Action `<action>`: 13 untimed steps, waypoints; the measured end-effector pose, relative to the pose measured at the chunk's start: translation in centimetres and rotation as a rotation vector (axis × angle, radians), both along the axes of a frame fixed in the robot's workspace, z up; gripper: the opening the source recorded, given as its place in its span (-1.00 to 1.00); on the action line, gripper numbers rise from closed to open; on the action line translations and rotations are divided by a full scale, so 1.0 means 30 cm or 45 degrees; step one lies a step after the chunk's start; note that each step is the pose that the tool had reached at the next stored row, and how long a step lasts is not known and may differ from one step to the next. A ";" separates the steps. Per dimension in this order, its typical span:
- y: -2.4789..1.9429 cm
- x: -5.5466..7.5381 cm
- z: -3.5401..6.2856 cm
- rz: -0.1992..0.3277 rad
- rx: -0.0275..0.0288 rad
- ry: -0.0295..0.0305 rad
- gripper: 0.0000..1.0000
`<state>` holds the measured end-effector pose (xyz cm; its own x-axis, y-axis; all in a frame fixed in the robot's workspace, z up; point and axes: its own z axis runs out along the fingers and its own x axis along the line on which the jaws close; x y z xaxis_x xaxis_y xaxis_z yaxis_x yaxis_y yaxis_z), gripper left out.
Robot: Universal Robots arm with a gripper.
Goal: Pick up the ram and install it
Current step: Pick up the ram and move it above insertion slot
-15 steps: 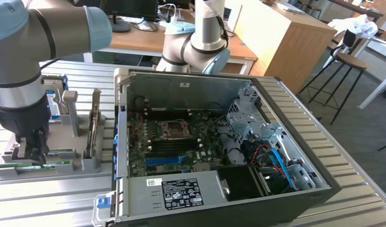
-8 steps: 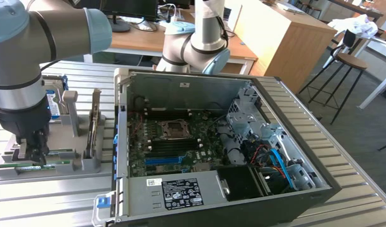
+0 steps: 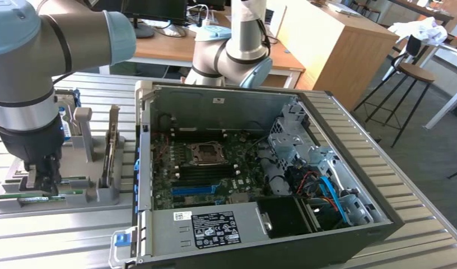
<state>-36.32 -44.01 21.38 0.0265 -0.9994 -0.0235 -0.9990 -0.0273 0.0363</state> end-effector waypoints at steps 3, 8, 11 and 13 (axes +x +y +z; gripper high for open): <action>0.000 0.001 0.000 0.000 0.0000 0.0000 -0.29; 0.000 0.001 -0.014 0.000 0.0001 0.0000 -0.29; 0.000 0.001 -0.026 0.000 0.0000 0.0001 -0.29; 0.000 0.001 -0.034 0.000 0.0001 0.0000 -0.29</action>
<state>-36.28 -44.01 20.35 0.0265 -0.9994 -0.0236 -0.9990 -0.0273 0.0363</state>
